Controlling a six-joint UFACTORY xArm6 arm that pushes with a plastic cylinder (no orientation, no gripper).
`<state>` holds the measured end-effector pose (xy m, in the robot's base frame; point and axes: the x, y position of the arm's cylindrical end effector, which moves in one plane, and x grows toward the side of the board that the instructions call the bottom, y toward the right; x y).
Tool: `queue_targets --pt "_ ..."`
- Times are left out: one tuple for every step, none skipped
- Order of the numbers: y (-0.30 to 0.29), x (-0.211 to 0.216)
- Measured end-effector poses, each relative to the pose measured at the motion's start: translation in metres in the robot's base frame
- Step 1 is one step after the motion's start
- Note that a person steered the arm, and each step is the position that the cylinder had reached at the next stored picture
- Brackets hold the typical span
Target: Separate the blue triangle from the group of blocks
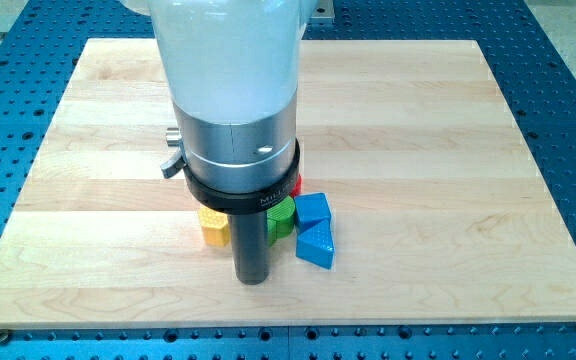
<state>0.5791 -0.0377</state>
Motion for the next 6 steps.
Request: queue_targets --pt "0.005 0.035" --pt "0.037 0.034" --pt "0.054 0.009" --pt "0.072 0.006" --pt "0.084 -0.008" --pt "0.085 -0.034"
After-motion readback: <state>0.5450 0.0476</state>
